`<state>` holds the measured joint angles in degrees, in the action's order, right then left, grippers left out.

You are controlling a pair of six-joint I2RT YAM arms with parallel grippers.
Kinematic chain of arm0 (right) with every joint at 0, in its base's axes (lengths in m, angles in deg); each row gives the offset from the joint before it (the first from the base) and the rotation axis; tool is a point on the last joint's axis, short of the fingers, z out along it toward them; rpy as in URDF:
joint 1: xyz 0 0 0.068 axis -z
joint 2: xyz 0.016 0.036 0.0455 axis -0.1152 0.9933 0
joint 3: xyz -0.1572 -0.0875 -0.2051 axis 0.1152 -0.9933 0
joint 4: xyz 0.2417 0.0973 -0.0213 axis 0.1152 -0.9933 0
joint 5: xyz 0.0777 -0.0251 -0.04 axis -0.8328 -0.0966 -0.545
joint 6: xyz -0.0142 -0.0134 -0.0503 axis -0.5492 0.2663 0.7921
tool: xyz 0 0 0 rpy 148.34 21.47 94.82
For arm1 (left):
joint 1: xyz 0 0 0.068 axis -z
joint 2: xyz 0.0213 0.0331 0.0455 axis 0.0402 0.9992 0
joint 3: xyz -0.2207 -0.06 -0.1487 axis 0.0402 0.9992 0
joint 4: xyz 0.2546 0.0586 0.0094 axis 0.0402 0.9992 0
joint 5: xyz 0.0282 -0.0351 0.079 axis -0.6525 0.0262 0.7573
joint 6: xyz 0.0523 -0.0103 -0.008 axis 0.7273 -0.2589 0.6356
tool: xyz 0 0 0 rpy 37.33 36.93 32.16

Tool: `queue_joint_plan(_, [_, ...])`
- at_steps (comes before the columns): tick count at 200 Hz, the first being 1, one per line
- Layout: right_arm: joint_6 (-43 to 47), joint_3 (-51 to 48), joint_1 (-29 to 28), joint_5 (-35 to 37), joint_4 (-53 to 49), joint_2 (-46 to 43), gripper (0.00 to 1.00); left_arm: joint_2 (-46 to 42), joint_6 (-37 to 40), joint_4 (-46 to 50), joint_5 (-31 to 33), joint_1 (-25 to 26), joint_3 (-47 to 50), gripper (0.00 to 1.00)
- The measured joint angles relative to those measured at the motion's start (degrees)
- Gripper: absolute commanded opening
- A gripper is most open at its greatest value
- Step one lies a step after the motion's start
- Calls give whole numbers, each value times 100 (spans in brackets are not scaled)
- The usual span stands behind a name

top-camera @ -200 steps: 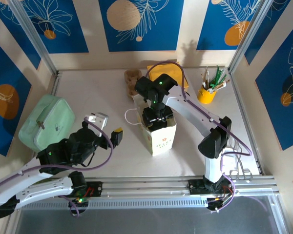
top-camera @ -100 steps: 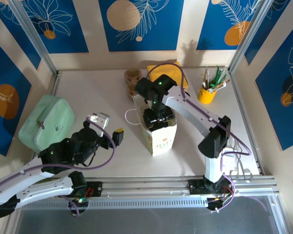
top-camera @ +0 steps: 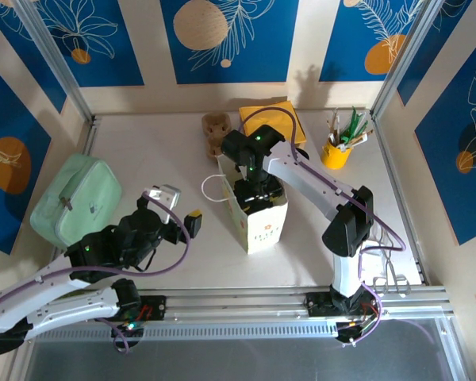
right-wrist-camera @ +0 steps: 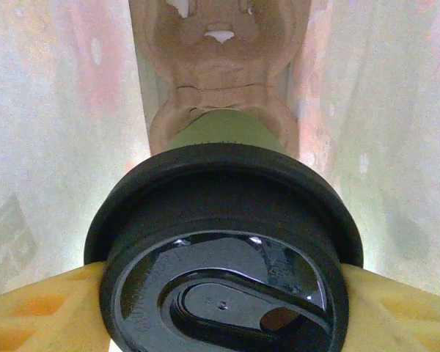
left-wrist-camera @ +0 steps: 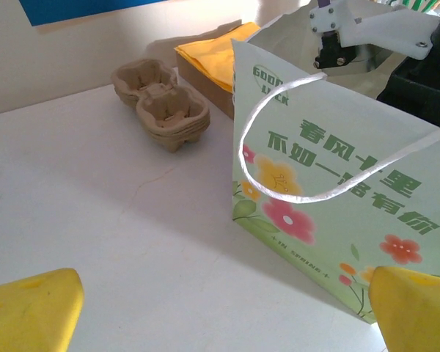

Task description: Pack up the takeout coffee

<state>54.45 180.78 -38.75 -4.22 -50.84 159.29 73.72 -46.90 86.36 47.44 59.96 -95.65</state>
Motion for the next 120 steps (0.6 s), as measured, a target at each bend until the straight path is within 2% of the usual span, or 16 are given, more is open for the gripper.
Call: queue_joint_plan(120, [0, -415, -98, 9, 350, -44, 66, -304, -52, 0, 76, -7, 186, 99])
